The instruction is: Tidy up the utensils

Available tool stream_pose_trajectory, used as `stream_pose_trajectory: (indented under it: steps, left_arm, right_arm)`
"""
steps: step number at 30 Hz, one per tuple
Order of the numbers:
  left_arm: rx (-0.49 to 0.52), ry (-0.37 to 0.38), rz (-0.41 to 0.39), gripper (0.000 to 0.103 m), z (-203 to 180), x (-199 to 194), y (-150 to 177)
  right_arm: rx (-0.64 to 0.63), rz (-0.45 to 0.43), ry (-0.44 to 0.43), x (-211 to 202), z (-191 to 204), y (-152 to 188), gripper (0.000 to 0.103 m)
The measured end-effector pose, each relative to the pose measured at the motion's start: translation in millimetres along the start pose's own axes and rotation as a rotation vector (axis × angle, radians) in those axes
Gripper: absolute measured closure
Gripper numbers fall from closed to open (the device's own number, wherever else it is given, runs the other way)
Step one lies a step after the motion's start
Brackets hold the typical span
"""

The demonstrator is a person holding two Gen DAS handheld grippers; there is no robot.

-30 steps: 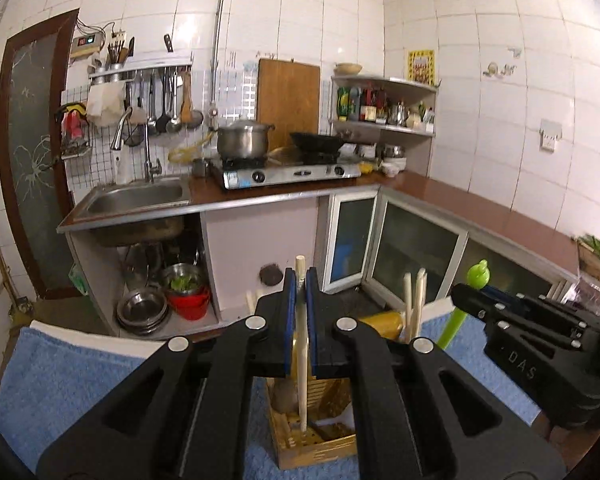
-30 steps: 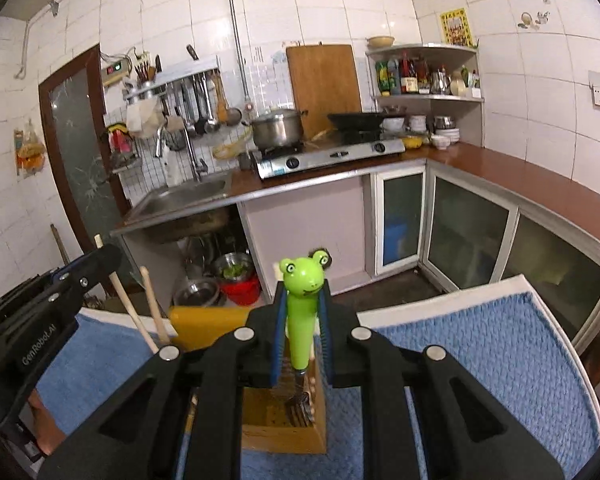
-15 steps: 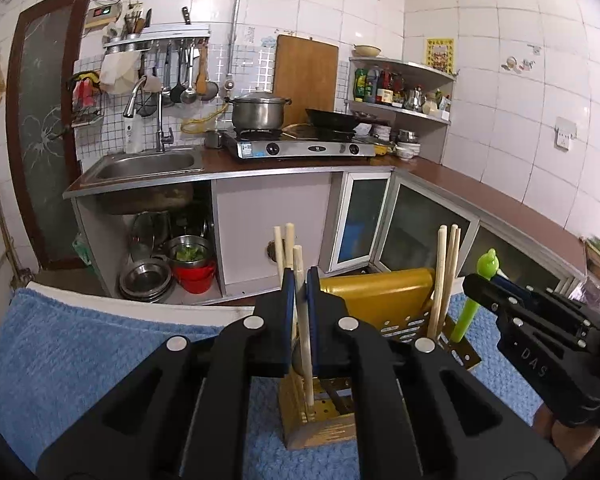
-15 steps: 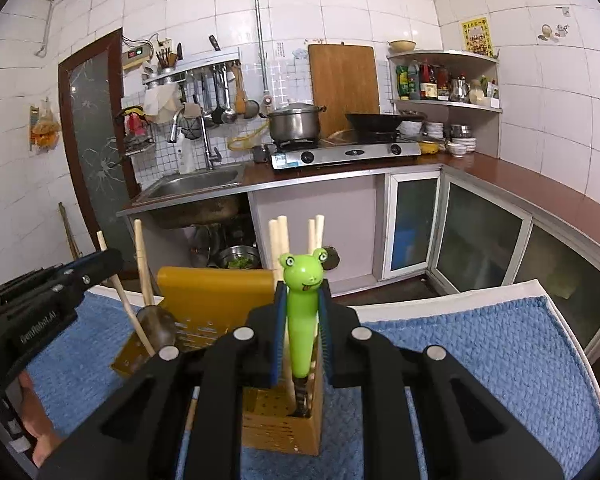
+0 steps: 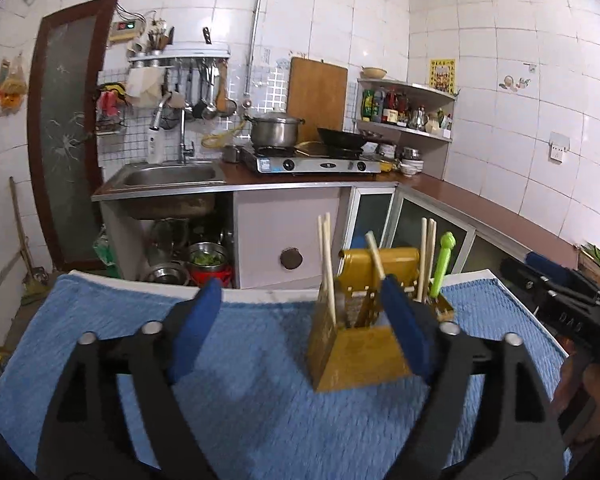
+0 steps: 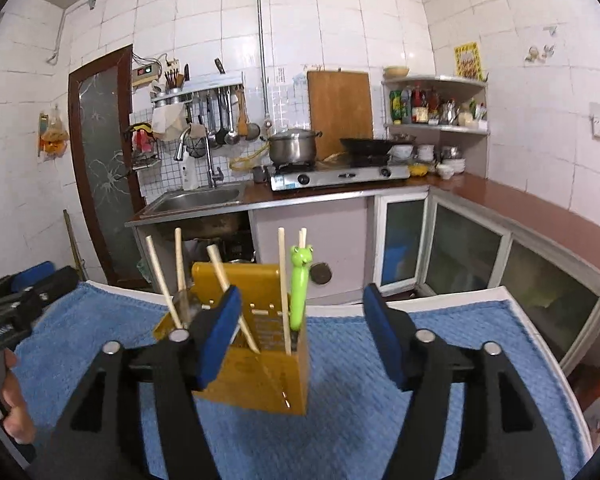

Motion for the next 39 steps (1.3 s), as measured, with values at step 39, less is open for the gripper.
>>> stream_pose_trajectory:
  steps: [39]
  left_arm:
    - [0.066,-0.098,-0.067,0.005,32.4,-136.9,173.9]
  right_arm:
    - [0.009,-0.012,0.118,-146.7,55.4,161.8,0.004]
Point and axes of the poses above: each gripper's, at about its wrist camera, not at the fingertips, and x roughly the way its jaws point, z to its left, y to its underside, the point moved 6 cm from there along x, roughly the way its jaws point, and after that the axes turned 13 degrees about -x, right-handed, at the moved point
